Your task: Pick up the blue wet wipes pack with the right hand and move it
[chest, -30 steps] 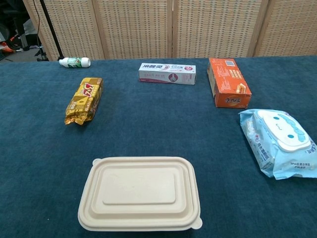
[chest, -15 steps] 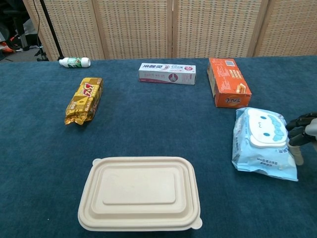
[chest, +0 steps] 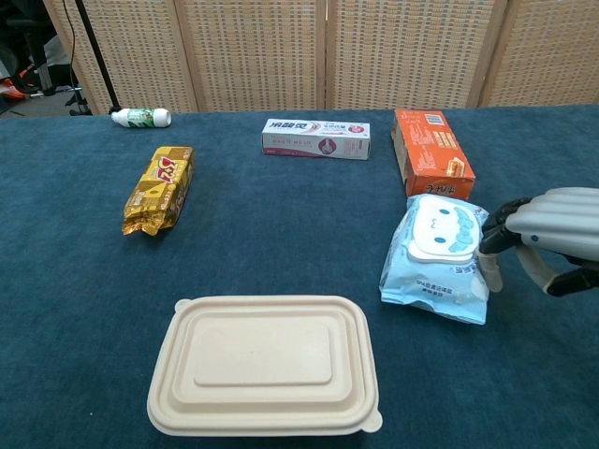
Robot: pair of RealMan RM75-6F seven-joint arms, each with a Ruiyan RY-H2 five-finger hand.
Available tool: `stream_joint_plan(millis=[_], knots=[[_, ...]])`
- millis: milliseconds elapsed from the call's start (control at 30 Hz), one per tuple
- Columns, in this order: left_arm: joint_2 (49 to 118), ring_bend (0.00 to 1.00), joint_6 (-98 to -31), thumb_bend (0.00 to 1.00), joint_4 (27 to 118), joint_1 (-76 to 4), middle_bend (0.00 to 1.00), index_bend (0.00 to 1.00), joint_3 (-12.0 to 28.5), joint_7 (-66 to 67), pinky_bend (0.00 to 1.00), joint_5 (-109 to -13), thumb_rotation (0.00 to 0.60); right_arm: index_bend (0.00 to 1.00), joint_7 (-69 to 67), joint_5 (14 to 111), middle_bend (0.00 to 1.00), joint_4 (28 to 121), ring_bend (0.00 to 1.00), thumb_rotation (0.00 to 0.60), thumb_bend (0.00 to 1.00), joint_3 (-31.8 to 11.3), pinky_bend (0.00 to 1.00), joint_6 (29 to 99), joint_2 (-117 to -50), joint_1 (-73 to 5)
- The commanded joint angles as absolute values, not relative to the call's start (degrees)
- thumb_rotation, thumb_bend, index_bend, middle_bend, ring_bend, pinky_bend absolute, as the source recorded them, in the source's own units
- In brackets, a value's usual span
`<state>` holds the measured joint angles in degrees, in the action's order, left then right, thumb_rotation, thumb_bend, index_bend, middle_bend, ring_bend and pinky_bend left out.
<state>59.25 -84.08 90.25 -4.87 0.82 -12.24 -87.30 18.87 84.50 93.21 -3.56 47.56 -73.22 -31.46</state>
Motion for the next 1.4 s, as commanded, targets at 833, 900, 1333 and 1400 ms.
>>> stream_joint_plan(millis=[833,900,1333,1400], knots=[[58.6,0.00,-82.3,0.00,89.9,-5.5,0.00,0.00,1.1,-14.7,0.00,-86.3,0.600,0.32,37.1,54.1,0.16,93.6,0.00,0.600,1.00,-12.1,0.13,48.9,-88.3,-44.8],[58.5,0.00,-82.2,0.00,89.9,-5.5,0.00,0.00,1.1,-14.7,0.00,-86.1,0.600,0.32,37.6,52.7,0.16,93.7,0.00,0.600,1.00,-12.5,0.13,49.4,-88.6,-45.5],[58.6,0.00,-81.5,0.00,89.9,-5.8,0.00,0.00,1.3,-14.6,0.00,-85.6,0.600,0.32,39.8,45.0,0.16,92.8,0.00,0.600,1.00,-14.2,0.13,52.9,-91.3,-50.8],[58.6,0.00,-81.4,0.00,89.8,-5.8,0.00,0.00,1.4,-14.7,0.00,-85.3,0.600,0.32,39.7,46.1,0.16,94.3,0.00,0.600,1.00,-14.1,0.13,53.6,-90.3,-50.9]])
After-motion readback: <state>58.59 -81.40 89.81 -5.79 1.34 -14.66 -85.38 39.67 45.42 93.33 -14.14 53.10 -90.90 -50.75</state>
